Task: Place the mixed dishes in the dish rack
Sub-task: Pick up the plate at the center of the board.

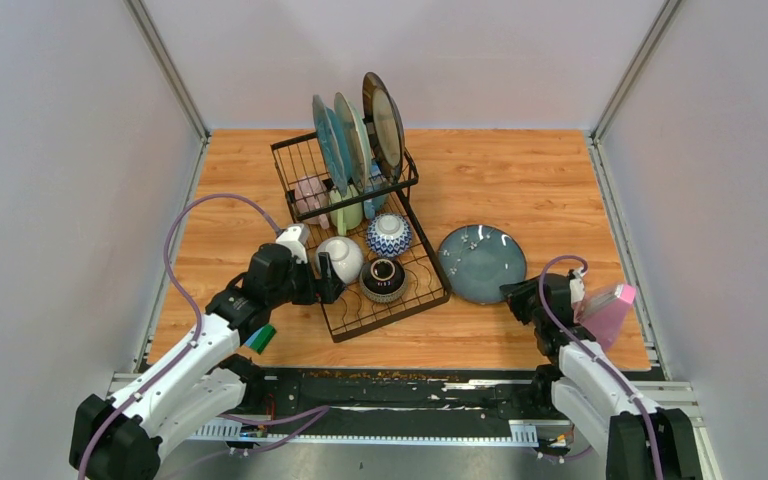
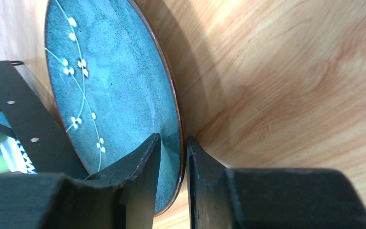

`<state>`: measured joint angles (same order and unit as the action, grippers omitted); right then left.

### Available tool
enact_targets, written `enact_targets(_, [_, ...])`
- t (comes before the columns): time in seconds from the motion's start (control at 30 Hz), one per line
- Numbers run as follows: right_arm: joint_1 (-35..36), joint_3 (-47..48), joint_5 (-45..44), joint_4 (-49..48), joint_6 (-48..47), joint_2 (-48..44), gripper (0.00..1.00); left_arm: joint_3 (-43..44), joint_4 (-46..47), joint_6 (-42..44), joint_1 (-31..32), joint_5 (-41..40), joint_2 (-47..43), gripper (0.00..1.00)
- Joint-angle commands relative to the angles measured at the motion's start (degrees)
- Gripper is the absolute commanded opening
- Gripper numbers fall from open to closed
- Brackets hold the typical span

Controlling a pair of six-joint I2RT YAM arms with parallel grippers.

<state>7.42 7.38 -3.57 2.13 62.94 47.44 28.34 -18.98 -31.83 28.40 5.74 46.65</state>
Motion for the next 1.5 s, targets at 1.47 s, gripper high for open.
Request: enact_targets(1.47, [-8.3,9.9,10.5,-7.7,-2.1,0.5,0.0,1.8,6.8,-0.3,-0.1,9.3,-1.8,1.0])
